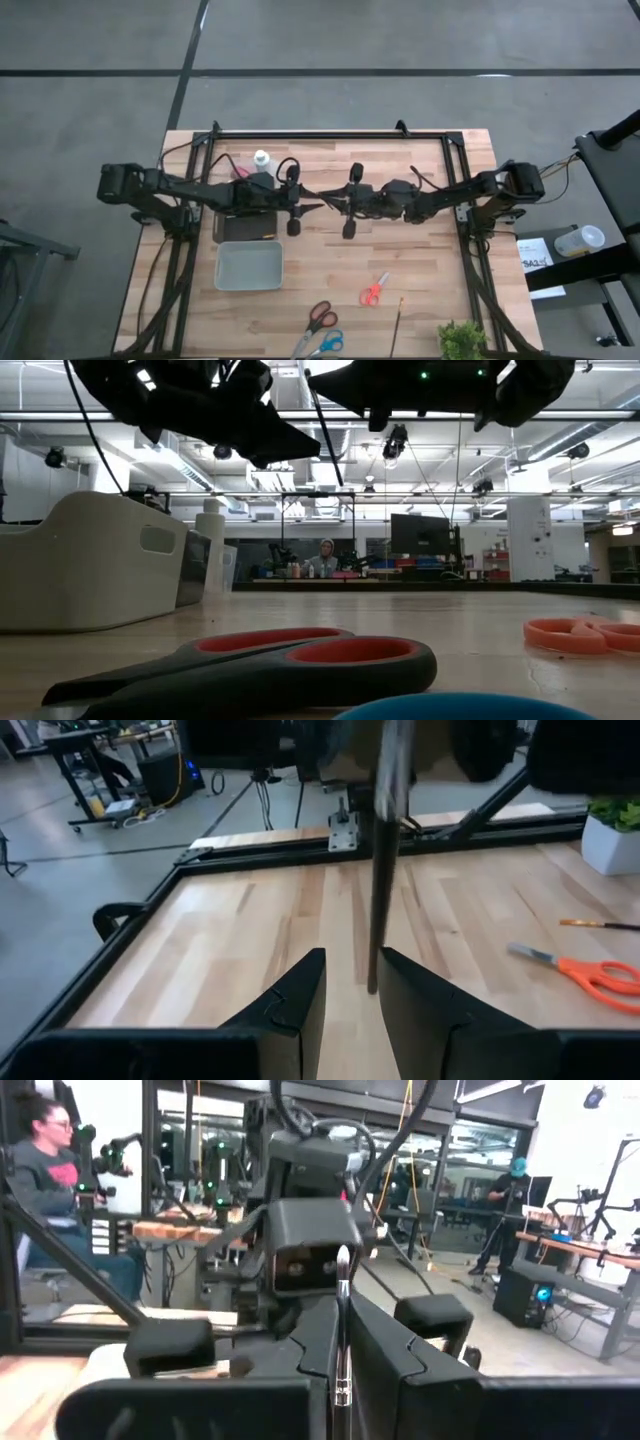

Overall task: Pick & Place Paint Supplies
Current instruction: Put the silver makeup brush into the black bin

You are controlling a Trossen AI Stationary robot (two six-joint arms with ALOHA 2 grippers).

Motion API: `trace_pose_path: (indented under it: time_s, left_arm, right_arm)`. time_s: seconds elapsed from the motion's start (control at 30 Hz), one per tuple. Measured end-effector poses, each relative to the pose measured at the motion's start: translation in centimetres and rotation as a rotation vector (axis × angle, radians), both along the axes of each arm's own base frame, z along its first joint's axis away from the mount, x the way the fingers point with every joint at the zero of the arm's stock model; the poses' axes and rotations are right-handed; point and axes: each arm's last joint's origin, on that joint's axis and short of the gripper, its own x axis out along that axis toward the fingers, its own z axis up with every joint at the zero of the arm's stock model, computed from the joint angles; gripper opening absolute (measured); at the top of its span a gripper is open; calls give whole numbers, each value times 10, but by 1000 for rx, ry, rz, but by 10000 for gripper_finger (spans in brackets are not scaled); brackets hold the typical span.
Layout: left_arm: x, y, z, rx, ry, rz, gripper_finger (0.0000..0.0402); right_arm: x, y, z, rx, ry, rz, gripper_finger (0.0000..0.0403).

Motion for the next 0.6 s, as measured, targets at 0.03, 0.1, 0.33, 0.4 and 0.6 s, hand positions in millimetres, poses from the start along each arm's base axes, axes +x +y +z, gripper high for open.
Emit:
trace_pose_path:
  time_s: [0.03, 0.1, 0.33, 0.4, 0.6]
  left_arm:
    - [0, 0, 0, -7, -3, 1, 100]
    - [0, 0, 0, -21, -4, -3, 100]
    - [0, -1, 1, -29, -14, -38, 100]
    - [0, -1, 1, -29, -14, -39, 100]
    - [0, -1, 0, -30, -7, -39, 100]
  right_arm:
    - [2, 0, 0, 0, -1, 0, 20]
    - [4, 0, -2, 0, 6, 0, 20]
    - [17, 0, -3, -15, 9, -2, 20]
    - [21, 0, -3, -28, 4, -4, 20]
    - [21, -1, -2, -23, 8, -8, 20]
